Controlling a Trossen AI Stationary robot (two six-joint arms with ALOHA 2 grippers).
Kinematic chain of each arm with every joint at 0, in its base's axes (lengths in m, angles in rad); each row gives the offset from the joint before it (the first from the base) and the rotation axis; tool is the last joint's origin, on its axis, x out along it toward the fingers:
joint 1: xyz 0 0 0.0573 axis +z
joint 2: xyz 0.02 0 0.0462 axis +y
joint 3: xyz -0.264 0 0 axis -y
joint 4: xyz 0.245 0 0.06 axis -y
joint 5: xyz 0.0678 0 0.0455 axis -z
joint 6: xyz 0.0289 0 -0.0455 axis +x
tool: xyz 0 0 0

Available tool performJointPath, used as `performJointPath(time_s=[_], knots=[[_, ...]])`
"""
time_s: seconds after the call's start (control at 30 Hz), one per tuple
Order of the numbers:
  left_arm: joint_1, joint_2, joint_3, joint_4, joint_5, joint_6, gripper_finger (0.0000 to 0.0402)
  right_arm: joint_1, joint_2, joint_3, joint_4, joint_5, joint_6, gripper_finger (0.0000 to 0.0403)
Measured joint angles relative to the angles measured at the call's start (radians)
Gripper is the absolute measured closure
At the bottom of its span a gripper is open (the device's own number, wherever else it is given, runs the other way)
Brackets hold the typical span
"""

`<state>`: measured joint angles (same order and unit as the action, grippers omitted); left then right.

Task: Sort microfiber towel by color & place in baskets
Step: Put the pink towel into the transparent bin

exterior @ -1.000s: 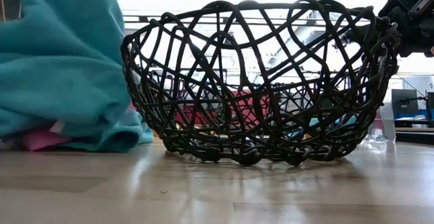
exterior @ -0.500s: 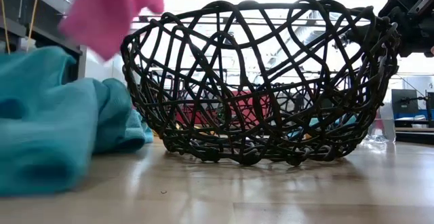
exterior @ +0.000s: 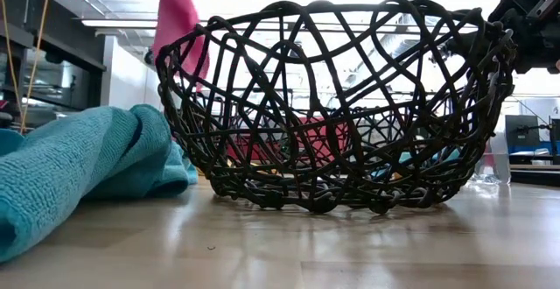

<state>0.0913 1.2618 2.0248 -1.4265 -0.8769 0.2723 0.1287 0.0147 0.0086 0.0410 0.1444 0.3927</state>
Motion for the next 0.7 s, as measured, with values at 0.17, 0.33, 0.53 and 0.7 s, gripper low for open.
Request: performJointPath(time_s=[0.17, 0.33, 0.53, 0.7], knots=[[0.165, -0.076, -0.144, 0.074, 0.016, -0.025, 0.0401, 0.0, 0.0, 0.0, 0.0, -0.003, 0.0, 0.0402], [0.262, -0.161, -0.344, 0.243, 0.185, -0.01, 0.0401, 0.0, 0.0, 0.0, 0.0, -0.003, 0.0, 0.0402], [0.282, -0.211, -0.624, 0.451, 0.305, -0.027, 0.0401, 0.0, 0.0, 0.0, 0.0, -0.003, 0.0, 0.0402], [0.282, -0.216, -0.757, 0.447, 0.296, -0.055, 0.0401, 0.0, 0.0, 0.0, 0.0, -0.003, 0.0, 0.0402]])
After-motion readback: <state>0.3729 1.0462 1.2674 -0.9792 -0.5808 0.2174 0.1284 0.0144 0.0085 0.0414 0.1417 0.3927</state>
